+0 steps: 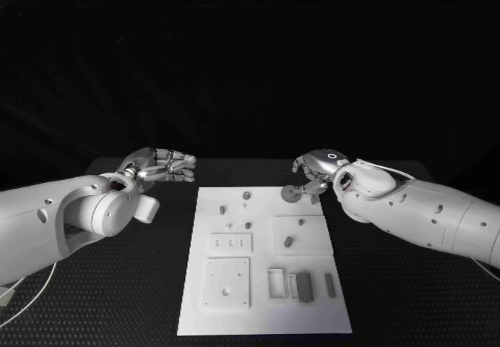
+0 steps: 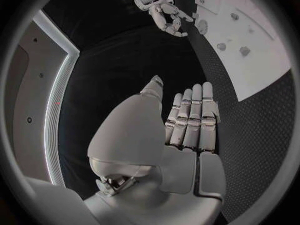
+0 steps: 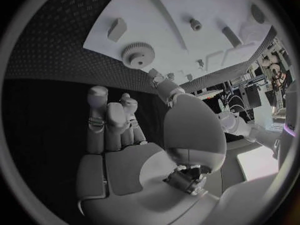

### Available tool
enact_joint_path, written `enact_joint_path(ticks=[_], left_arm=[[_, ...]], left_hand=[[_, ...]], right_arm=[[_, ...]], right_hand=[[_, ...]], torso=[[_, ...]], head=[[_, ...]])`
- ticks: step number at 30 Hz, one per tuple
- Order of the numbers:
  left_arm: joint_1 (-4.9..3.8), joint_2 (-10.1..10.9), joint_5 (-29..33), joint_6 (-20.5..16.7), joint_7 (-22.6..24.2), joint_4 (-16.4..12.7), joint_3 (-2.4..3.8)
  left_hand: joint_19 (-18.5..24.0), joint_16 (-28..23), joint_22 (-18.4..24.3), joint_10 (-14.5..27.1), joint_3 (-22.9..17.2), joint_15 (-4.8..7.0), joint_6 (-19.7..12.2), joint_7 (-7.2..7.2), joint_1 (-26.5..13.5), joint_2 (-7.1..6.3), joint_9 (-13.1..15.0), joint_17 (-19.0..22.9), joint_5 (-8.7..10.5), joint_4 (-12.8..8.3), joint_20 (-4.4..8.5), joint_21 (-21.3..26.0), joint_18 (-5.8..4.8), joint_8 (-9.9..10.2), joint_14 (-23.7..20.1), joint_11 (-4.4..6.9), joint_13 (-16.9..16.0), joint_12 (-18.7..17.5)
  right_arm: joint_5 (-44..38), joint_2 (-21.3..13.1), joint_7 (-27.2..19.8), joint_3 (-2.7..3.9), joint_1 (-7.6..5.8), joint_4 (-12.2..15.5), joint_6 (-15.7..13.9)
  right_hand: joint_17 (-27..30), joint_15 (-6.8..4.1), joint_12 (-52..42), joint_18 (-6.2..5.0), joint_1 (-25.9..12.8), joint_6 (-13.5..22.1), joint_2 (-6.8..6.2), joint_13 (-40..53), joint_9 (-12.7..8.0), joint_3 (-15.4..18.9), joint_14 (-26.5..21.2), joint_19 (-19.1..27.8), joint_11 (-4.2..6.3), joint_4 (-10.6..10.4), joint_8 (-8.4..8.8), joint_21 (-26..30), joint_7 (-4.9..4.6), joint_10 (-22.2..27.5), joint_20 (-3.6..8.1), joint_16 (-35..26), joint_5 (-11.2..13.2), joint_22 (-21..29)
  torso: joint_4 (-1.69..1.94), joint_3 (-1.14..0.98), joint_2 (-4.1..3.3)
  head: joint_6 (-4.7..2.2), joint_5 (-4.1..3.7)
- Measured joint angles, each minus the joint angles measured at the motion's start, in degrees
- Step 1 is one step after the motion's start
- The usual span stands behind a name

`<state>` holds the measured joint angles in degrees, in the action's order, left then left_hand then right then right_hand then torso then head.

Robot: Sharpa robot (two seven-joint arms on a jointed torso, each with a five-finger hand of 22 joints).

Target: Assemble the parts on the task board

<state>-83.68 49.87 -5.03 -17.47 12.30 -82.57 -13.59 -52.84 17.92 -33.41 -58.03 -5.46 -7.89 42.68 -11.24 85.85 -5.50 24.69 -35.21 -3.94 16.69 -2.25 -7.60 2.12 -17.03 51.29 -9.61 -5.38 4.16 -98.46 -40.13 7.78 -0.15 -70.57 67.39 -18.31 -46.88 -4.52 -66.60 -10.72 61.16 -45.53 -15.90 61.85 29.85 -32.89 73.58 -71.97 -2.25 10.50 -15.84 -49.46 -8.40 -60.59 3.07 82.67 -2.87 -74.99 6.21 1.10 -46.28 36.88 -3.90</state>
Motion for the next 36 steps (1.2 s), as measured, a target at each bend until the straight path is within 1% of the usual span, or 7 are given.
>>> enact_joint_path(ticks=[6,12,15,22,28,30,36], left_arm=[[0.00,-0.49,-0.01,0.14,0.00,0.33,0.00],[0.00,-0.50,-0.05,0.21,-0.02,0.51,0.01],[0.00,-0.47,-0.06,0.25,-0.02,0.42,0.02],[0.00,-0.33,-0.09,0.28,-0.02,0.25,0.02],[0.00,-0.31,-0.12,0.30,-0.02,0.08,0.04],[0.00,-0.25,-0.13,0.31,-0.03,0.02,0.04],[-0.01,-0.20,-0.15,0.32,-0.03,-0.01,0.05]], left_hand=[[0.00,0.00,0.00,0.00,0.00,0.00,0.00,0.00,0.00,0.00,-0.01,0.00,0.00,0.00,0.00,0.00,0.00,0.00,0.00,0.00,0.00,0.00],[0.00,0.00,-0.01,0.00,0.00,-0.20,0.00,0.00,0.00,0.00,-0.01,-0.05,0.00,0.00,0.00,0.00,-0.01,0.00,0.20,0.00,0.00,0.00],[0.00,0.00,-0.01,0.00,0.00,-0.20,0.00,0.00,0.00,0.00,-0.01,-0.06,0.00,0.00,0.00,0.00,0.55,0.00,0.20,0.00,0.00,0.00],[0.00,0.00,-0.01,0.00,0.00,-0.20,0.00,0.00,0.00,0.00,-0.05,-0.05,0.00,0.00,0.00,0.00,0.57,0.00,0.20,0.00,0.04,0.00],[0.00,0.00,-0.01,0.00,0.00,-0.20,0.00,0.00,0.00,0.00,-0.05,-0.05,0.00,0.00,0.00,0.00,0.57,0.00,0.20,0.00,0.04,0.00],[0.00,0.00,-0.02,0.00,0.00,-0.20,0.00,0.00,0.00,0.00,-0.05,-0.04,0.00,0.00,0.00,0.00,0.56,0.00,0.20,0.00,0.04,0.00],[0.00,0.00,-0.02,0.00,0.00,-0.20,0.00,0.00,0.00,0.00,-0.05,-0.10,0.00,0.00,0.00,0.22,0.55,0.00,0.20,0.00,0.04,0.00]], right_arm=[[1.10,0.92,-0.41,-0.01,0.75,-1.98,2.04],[1.79,1.91,-1.01,-0.02,1.08,-3.53,3.40],[2.13,2.05,-1.25,-0.02,1.13,-4.04,3.73],[3.12,2.77,-1.88,-0.01,1.16,-4.54,4.14],[3.72,2.90,-2.35,-0.01,1.17,-4.68,4.68],[3.87,2.90,-2.48,-0.01,1.17,-4.73,5.00],[4.15,3.07,-2.63,-0.01,1.17,-5.32,6.12]], right_hand=[[-0.41,0.00,-1.20,0.00,0.00,0.00,0.00,0.81,0.17,-0.16,0.00,0.21,0.00,-0.16,0.00,-0.94,0.00,0.01,0.20,0.54,0.00,0.00],[-0.65,0.00,-2.31,0.00,0.16,-0.90,0.91,1.41,0.65,-0.50,0.00,0.22,0.00,0.18,-0.46,-1.60,0.90,0.01,0.19,0.88,0.00,0.00],[-0.72,0.00,-2.41,0.01,0.93,-0.98,2.16,1.49,0.67,-0.98,0.00,0.25,0.30,0.66,-0.46,-1.82,0.98,0.25,0.22,1.08,0.00,0.00],[-0.79,-0.41,-2.85,0.01,0.50,-1.58,4.53,1.57,0.83,-0.57,0.00,0.44,0.94,1.68,-0.71,-2.48,1.58,0.06,0.39,1.19,-0.01,0.00],[-0.85,-0.42,-2.85,0.01,0.11,-1.95,6.24,1.56,0.96,-0.34,0.00,0.64,1.05,2.57,-0.96,-2.93,1.95,-0.04,0.59,1.19,-0.01,0.00],[-0.85,-0.42,-2.85,0.01,0.05,-2.23,7.20,1.56,1.03,-0.17,0.00,0.65,1.14,2.86,-0.96,-3.04,2.23,-0.13,0.59,1.19,-0.01,0.00],[-0.91,-0.41,-2.85,0.01,-0.29,-2.61,7.54,1.56,1.04,-0.09,0.00,0.66,1.14,3.26,-0.96,-3.25,2.60,-0.13,0.58,1.40,-0.01,0.00]], torso=[[0.07,0.11,-0.01],[0.16,0.25,0.02],[0.21,0.35,0.05],[0.16,0.35,0.07],[0.14,0.39,0.08],[0.12,0.39,0.09],[0.03,0.34,0.12]], head=[[0.26,0.01],[0.53,0.49],[0.73,0.57],[0.98,0.77],[1.27,0.85],[1.38,0.89],[1.57,1.04]])
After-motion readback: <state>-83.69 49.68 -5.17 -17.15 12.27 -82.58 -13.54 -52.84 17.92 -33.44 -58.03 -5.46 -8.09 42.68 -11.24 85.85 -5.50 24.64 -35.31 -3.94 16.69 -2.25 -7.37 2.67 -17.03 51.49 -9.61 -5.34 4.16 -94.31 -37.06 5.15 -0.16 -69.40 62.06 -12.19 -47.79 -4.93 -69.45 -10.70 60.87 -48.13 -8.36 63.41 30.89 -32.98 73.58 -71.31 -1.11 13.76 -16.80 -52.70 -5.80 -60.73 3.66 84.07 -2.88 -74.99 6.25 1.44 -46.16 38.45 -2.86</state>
